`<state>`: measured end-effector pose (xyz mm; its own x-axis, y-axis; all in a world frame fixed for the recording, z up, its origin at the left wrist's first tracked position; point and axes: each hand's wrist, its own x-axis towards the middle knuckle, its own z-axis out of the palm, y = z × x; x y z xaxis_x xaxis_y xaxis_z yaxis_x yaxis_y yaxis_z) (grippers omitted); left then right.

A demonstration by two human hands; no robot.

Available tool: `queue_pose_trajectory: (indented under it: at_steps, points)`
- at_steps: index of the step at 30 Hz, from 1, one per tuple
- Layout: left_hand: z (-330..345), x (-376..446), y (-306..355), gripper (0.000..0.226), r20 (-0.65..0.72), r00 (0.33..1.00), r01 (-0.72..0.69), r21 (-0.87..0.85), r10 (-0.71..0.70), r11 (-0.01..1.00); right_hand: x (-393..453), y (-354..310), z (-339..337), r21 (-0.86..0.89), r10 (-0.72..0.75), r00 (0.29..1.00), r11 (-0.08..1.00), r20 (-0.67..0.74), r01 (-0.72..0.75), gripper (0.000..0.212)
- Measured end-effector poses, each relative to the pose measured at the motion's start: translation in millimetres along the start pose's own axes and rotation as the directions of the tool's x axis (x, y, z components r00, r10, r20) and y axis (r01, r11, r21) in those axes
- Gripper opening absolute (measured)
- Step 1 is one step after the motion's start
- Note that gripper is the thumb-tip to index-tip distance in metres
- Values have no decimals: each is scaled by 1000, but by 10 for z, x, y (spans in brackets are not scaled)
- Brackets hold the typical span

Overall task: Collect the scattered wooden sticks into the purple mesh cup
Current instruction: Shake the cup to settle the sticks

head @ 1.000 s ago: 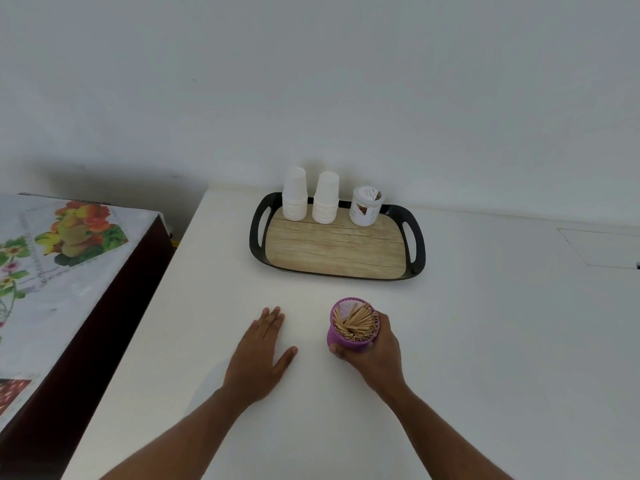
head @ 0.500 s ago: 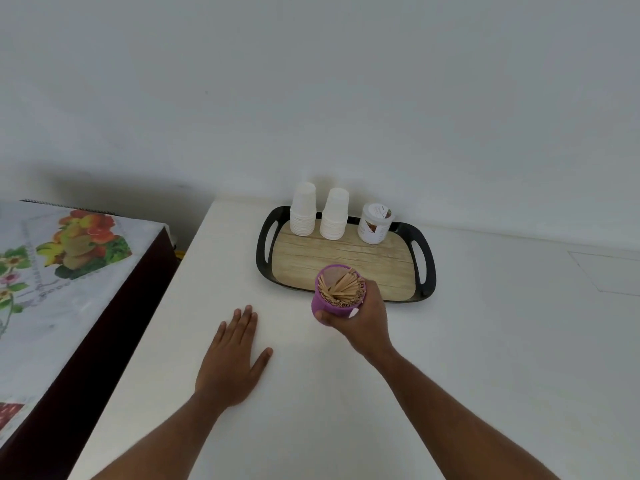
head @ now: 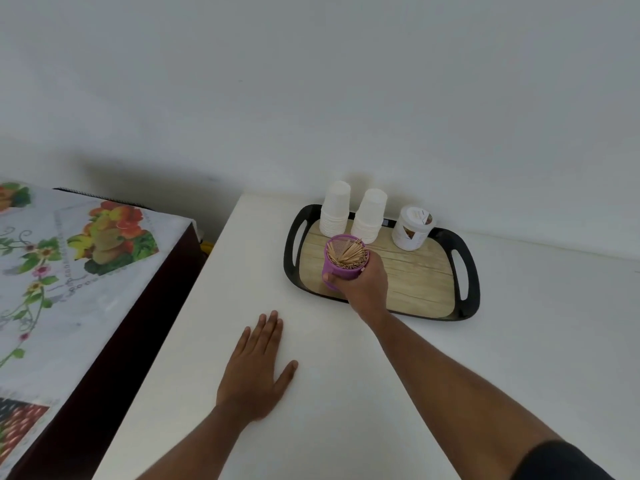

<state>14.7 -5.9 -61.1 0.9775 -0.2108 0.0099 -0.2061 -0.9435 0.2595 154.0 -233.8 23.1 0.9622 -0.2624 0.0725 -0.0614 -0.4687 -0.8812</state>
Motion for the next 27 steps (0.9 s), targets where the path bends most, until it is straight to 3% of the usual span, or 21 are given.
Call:
queue_pose_trajectory:
  at_steps: [16,27]
  points:
    - [-25,8,1,82,22,1000,21,-10,-21,1000,92,69,326,-66,2,999,998,44,1,104]
    - [-100,-6,46,82,38,999,9,-14,-9,1000,-190,31,106,-160,-26,997,986,76,38,112]
